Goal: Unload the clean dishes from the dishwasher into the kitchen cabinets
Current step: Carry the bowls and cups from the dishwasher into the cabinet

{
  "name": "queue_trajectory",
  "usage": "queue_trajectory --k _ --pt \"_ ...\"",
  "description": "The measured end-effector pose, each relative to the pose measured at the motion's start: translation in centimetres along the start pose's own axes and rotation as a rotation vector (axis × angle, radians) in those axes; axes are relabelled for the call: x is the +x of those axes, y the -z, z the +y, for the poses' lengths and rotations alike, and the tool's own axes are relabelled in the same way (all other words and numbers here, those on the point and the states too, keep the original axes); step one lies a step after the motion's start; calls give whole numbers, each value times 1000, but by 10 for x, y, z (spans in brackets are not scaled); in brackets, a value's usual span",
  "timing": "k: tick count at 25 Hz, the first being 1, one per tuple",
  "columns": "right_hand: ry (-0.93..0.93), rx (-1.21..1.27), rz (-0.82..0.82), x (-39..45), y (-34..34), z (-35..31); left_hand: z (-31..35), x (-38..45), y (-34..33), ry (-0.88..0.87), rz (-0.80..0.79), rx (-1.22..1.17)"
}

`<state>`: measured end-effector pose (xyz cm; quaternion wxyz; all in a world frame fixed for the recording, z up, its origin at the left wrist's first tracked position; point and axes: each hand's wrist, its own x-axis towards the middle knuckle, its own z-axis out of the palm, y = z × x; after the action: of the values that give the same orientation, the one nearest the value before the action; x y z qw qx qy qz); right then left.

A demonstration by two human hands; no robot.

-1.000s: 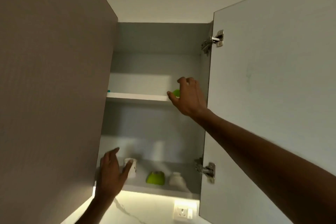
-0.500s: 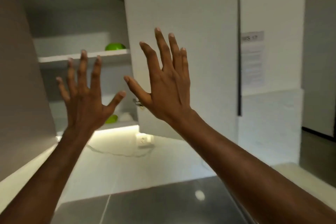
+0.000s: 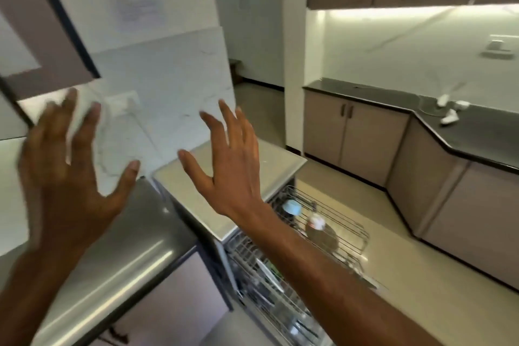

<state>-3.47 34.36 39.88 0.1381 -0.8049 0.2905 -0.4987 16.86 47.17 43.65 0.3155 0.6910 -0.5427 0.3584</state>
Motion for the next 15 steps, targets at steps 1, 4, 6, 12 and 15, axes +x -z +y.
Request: queue_trajectory --k 1,4,6,12,15 --pt "-93 -46 -64 -19 4 40 32 -12 -21 -103 -38 -76" --pt "-382 -150 -236 -70 8 143 104 -44 -115 -213 -327 -186" --pt "-551 -202 -317 -95 7 200 126 -53 -190 -197 -518 -277" --pt "-776 -492 -734 -138 -40 386 173 -143 -462 -35 -1129 -578" --pt "-978 -442 -828 -152 -90 480 184 -177 -580 375 -1403 -681"
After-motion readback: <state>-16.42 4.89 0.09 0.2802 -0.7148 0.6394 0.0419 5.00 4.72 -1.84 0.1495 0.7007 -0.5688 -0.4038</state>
